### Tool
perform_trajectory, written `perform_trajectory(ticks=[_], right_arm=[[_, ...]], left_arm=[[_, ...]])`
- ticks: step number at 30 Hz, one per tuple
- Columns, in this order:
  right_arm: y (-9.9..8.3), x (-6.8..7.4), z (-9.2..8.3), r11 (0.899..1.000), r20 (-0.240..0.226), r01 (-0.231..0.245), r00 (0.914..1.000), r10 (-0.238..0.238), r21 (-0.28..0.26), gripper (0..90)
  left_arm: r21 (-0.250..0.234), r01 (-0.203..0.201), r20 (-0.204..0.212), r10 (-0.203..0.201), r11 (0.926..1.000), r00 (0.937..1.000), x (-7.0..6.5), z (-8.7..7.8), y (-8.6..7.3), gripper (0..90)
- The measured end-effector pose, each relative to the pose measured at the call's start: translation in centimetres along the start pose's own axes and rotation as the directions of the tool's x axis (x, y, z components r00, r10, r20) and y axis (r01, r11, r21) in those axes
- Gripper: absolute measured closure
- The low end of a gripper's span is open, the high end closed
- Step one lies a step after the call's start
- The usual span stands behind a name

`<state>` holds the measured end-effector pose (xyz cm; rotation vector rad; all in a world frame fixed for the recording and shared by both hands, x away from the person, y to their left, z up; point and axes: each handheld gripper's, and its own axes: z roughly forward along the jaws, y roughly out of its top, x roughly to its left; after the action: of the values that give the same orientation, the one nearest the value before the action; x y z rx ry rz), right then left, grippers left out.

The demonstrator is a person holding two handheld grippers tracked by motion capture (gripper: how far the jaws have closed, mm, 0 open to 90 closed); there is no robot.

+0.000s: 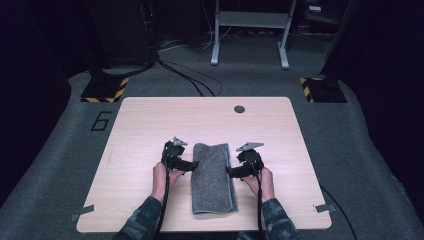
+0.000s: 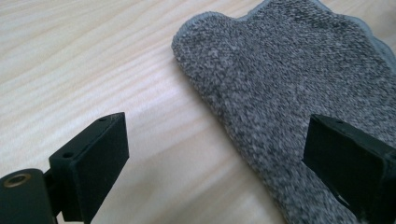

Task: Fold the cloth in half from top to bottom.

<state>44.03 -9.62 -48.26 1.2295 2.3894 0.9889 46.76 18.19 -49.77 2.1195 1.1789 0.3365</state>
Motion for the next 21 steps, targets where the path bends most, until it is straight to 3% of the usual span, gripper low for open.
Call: perform_trajectory(ticks=[7,12,21], right_arm=[[2.2,-0.9,1.7,1.0,-0.013,-0.018,0.9998,0.018,0.013,14.6],[3.4,-1.6,3.1,0.999,0.012,-0.027,0.9996,0.027,0.022,17.5],[4.8,-3.1,5.8,0.998,0.055,-0.054,0.9971,0.052,0.037,28.4]], left_arm=[[0.017,0.002,-0.009,-0.002,0.9999,1.0,1.0,1.0,1.6,8.2],[0.019,0.039,-0.029,-0.038,0.9991,0.9988,1.8,2.1,2.2,10.5],[0.042,0.056,-0.043,-0.054,0.9975,0.9976,2.9,3.5,2.3,15.0]])
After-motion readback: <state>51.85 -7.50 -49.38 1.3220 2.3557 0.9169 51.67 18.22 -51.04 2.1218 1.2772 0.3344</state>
